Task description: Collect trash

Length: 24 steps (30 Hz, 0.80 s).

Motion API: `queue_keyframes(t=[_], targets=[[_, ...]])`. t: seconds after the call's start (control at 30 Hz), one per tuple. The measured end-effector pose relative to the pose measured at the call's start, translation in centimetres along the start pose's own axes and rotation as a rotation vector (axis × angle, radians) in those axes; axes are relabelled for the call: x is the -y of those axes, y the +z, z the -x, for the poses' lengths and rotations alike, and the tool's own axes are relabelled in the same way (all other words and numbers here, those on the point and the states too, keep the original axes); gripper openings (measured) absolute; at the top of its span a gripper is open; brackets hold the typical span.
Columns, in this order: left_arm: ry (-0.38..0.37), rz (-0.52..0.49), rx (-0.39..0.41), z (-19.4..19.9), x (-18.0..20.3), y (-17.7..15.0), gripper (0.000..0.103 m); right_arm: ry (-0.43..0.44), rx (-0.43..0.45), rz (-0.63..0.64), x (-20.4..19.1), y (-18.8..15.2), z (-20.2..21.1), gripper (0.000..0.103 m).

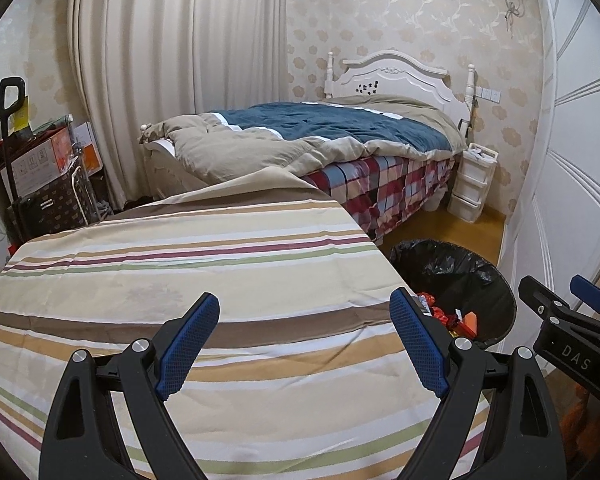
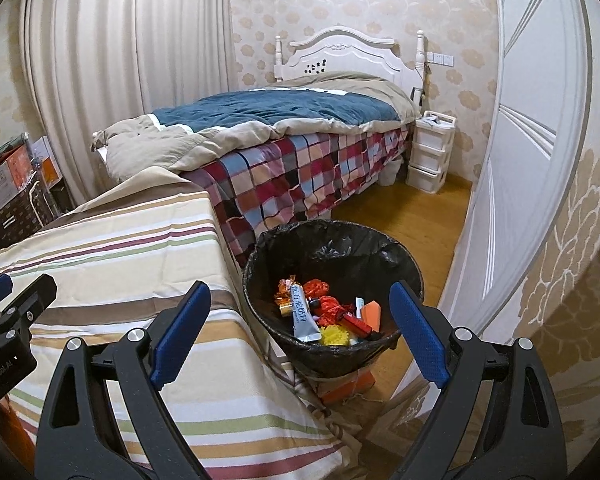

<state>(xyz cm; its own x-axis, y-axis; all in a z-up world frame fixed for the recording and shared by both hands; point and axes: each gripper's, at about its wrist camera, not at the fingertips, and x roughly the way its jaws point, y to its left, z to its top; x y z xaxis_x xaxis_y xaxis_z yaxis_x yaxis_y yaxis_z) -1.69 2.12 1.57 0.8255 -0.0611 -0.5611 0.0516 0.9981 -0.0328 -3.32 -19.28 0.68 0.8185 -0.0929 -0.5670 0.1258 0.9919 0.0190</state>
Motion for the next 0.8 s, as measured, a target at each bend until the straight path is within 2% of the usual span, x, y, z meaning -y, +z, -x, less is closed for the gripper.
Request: queue_keyframes(t=[0.8], targets=[[0.000,0.003,0.002,0.19,-0.09,-0.15,0.087,-0.001,0.002,0.004,-0.06,0.06,0.06,0.089]])
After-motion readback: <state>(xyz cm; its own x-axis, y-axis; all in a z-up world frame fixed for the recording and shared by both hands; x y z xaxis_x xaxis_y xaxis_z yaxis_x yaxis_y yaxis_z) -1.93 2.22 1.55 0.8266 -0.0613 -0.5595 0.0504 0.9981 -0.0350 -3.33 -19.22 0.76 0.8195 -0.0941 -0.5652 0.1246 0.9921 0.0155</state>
